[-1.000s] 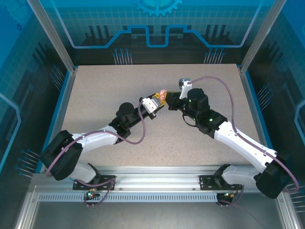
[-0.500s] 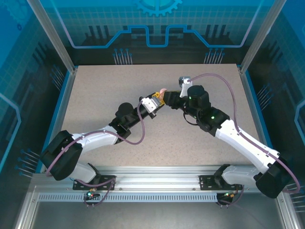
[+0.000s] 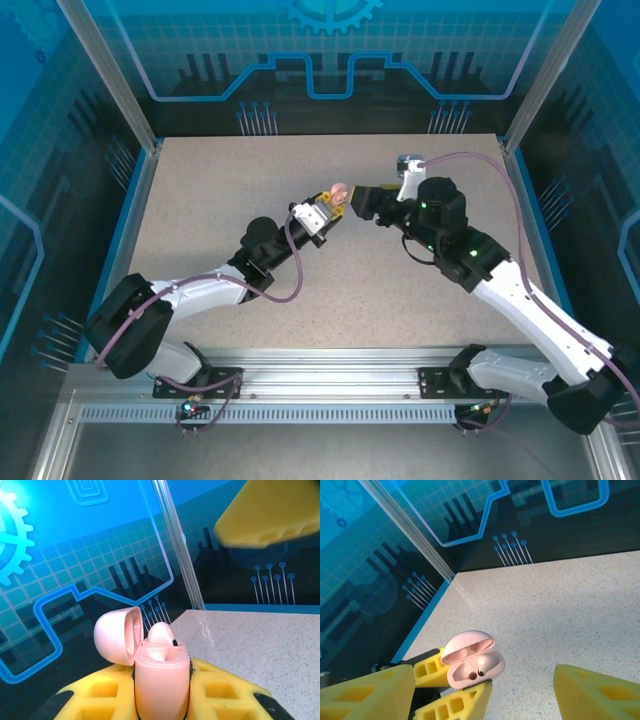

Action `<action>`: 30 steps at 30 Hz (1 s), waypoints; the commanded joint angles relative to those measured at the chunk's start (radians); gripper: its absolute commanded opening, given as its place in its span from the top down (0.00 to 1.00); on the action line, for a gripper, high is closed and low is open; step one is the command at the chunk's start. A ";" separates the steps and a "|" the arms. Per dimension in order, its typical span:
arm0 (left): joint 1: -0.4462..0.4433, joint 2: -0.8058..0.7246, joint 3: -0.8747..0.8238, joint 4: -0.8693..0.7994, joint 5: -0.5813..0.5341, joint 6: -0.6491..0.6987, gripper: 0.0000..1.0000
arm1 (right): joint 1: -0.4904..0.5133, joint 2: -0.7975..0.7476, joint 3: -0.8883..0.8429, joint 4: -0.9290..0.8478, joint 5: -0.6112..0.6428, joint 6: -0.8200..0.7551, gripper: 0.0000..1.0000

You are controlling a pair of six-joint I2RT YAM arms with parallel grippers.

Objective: Insert the wireless bluetooth earbuds into the charging case

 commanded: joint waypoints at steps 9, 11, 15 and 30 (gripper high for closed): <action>0.133 -0.066 -0.056 0.070 -0.082 -0.159 1.00 | -0.008 0.063 -0.024 -0.265 -0.042 0.042 0.25; 0.160 -0.079 -0.055 0.063 -0.094 -0.170 1.00 | 0.018 0.147 -0.008 -0.277 -0.051 0.045 0.26; 0.224 -0.125 -0.052 0.042 -0.101 -0.202 1.00 | 0.105 0.359 0.086 -0.314 -0.039 0.024 0.28; 0.354 -0.263 -0.033 -0.063 -0.159 -0.205 1.00 | 0.309 1.040 0.630 -0.380 -0.030 -0.177 0.55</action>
